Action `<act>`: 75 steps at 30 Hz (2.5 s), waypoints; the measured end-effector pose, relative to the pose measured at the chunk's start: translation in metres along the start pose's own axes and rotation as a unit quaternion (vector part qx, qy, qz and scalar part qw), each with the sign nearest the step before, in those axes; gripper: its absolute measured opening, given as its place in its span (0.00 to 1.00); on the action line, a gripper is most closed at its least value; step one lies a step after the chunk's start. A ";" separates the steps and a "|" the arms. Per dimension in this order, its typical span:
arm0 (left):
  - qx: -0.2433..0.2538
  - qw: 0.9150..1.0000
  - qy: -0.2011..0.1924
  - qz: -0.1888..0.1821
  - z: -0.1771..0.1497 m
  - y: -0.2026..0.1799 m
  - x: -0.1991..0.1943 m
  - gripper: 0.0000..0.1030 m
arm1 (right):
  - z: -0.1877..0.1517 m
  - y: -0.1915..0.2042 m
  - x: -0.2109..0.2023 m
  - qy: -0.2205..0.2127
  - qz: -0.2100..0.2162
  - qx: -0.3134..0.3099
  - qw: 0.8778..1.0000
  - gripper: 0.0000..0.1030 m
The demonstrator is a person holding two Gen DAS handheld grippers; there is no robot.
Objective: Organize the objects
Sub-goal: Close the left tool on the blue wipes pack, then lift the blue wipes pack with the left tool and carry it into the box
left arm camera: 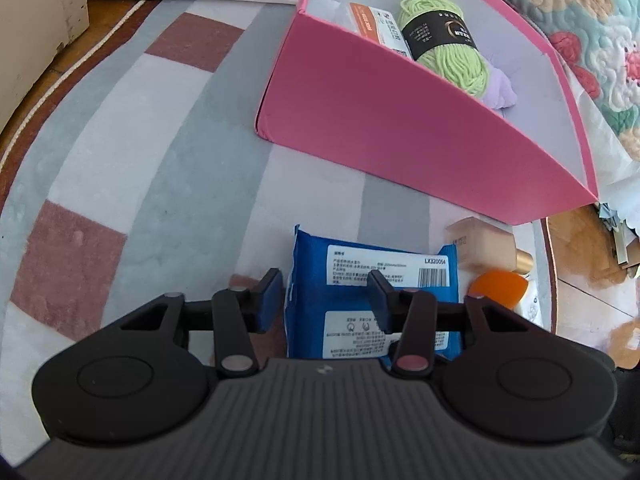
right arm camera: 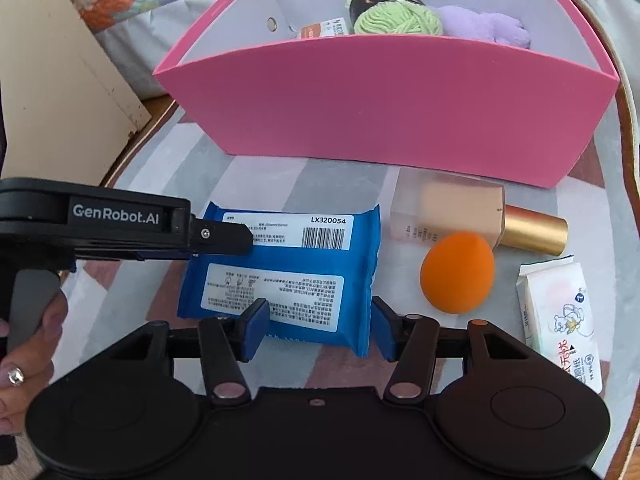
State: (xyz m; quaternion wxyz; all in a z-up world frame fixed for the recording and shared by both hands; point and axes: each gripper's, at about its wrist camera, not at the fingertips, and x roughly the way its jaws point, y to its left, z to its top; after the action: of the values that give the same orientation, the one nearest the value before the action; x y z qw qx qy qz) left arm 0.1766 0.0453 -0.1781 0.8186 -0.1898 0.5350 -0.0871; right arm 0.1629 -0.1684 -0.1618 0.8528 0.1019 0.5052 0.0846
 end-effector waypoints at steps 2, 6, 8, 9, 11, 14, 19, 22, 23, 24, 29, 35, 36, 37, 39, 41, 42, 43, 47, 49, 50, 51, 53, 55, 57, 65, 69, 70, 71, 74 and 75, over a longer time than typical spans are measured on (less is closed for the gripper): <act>-0.013 1.000 0.008 -0.017 -0.003 0.003 -0.001 0.34 | -0.002 0.003 -0.001 -0.003 0.001 -0.013 1.000 0.49; -0.015 0.999 0.016 -0.026 -0.010 0.005 -0.008 0.29 | -0.006 0.008 -0.008 -0.002 -0.002 -0.044 0.999 0.40; -0.003 0.999 0.021 -0.044 -0.011 0.002 -0.017 0.29 | -0.009 0.006 -0.015 -0.002 -0.001 -0.039 0.999 0.40; 0.001 0.998 0.017 -0.053 -0.012 0.000 -0.024 0.29 | -0.010 0.005 -0.021 -0.004 0.003 -0.034 0.999 0.39; 0.014 0.998 0.007 -0.066 -0.015 -0.006 -0.039 0.29 | -0.013 0.004 -0.033 -0.006 0.011 -0.025 1.000 0.39; 0.035 0.997 -0.001 -0.074 -0.023 -0.016 -0.062 0.29 | -0.017 0.008 -0.056 -0.011 0.012 -0.034 0.999 0.39; 0.076 0.994 -0.024 -0.077 -0.030 -0.039 -0.105 0.29 | -0.019 0.020 -0.096 -0.032 -0.001 -0.074 0.997 0.39; 0.093 0.992 -0.043 -0.078 -0.026 -0.051 -0.126 0.29 | -0.013 0.026 -0.120 -0.063 -0.013 -0.098 0.993 0.39; 0.098 0.991 -0.051 -0.081 -0.024 -0.055 -0.134 0.29 | -0.010 0.027 -0.128 -0.072 -0.015 -0.101 0.992 0.39; 0.100 0.990 -0.059 -0.084 -0.020 -0.058 -0.140 0.29 | -0.006 0.027 -0.135 -0.080 -0.015 -0.102 0.991 0.39; 0.116 0.985 -0.091 -0.095 -0.003 -0.080 -0.169 0.29 | 0.014 0.026 -0.170 -0.124 -0.017 -0.110 0.986 0.39; 0.129 0.980 -0.116 -0.095 0.022 -0.108 -0.179 0.29 | 0.039 0.023 -0.190 -0.155 -0.036 -0.119 0.980 0.39; 0.127 0.980 -0.118 -0.094 0.027 -0.112 -0.179 0.29 | 0.045 0.022 -0.192 -0.158 -0.039 -0.123 0.979 0.39; 0.125 0.981 -0.119 -0.093 0.032 -0.116 -0.177 0.29 | 0.050 0.021 -0.194 -0.161 -0.043 -0.128 0.978 0.39; 0.120 0.982 -0.117 -0.089 0.041 -0.123 -0.172 0.29 | 0.059 0.018 -0.195 -0.171 -0.051 -0.135 0.975 0.39; 0.113 0.983 -0.114 -0.089 0.051 -0.127 -0.165 0.29 | 0.069 0.015 -0.192 -0.173 -0.057 -0.137 0.974 0.39; 0.108 0.984 -0.111 -0.091 0.056 -0.128 -0.160 0.29 | 0.074 0.012 -0.191 -0.174 -0.060 -0.136 0.973 0.39; 0.103 0.984 -0.108 -0.092 0.062 -0.129 -0.155 0.29 | 0.079 0.010 -0.188 -0.174 -0.063 -0.136 0.973 0.39; 0.085 0.987 -0.102 -0.091 0.085 -0.130 -0.128 0.29 | 0.100 0.003 -0.171 -0.166 -0.075 -0.134 0.974 0.36; 0.074 0.987 -0.102 -0.098 0.096 -0.129 -0.113 0.29 | 0.110 -0.001 -0.160 -0.162 -0.085 -0.134 0.974 0.36; 0.069 0.987 -0.103 -0.103 0.101 -0.128 -0.105 0.29 | 0.114 -0.004 -0.156 -0.161 -0.091 -0.135 0.974 0.35; 0.063 0.987 -0.099 -0.110 0.107 -0.126 -0.095 0.29 | 0.119 -0.007 -0.150 -0.159 -0.098 -0.135 0.973 0.34; 0.049 0.987 -0.088 -0.123 0.113 -0.123 -0.077 0.30 | 0.124 -0.014 -0.140 -0.152 -0.109 -0.134 0.973 0.33; 0.040 0.987 -0.082 -0.133 0.117 -0.119 -0.058 0.30 | 0.126 -0.021 -0.129 -0.145 -0.116 -0.132 0.974 0.33; 0.034 0.986 -0.079 -0.143 0.117 -0.116 -0.042 0.29 | 0.122 -0.028 -0.119 -0.140 -0.117 -0.122 0.976 0.32; 0.060 0.986 -0.057 -0.142 0.121 -0.114 -0.007 0.29 | 0.117 -0.043 -0.090 -0.121 -0.117 -0.103 0.980 0.32; 0.051 0.987 -0.037 -0.146 0.121 -0.105 0.009 0.29 | 0.118 -0.042 -0.078 -0.107 -0.124 -0.114 0.980 0.32; 0.054 0.987 -0.033 -0.146 0.121 -0.103 0.013 0.29 | 0.116 -0.042 -0.075 -0.103 -0.124 -0.113 0.980 0.32; 0.061 0.987 -0.031 -0.144 0.120 -0.103 0.016 0.29 | 0.115 -0.043 -0.072 -0.098 -0.123 -0.112 0.981 0.32; 0.073 0.987 -0.030 -0.138 0.121 -0.104 0.022 0.29 | 0.114 -0.044 -0.063 -0.087 -0.127 -0.112 0.982 0.32; 0.077 0.988 -0.028 -0.134 0.121 -0.105 0.025 0.29 | 0.116 -0.045 -0.059 -0.079 -0.129 -0.111 0.982 0.32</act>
State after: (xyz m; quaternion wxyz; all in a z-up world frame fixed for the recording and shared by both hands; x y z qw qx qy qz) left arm 0.3036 -0.0325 -0.1135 0.8264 -0.1988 0.4732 -0.2316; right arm 0.2390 -0.2365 -0.0690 0.8998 -0.0530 0.4325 0.0209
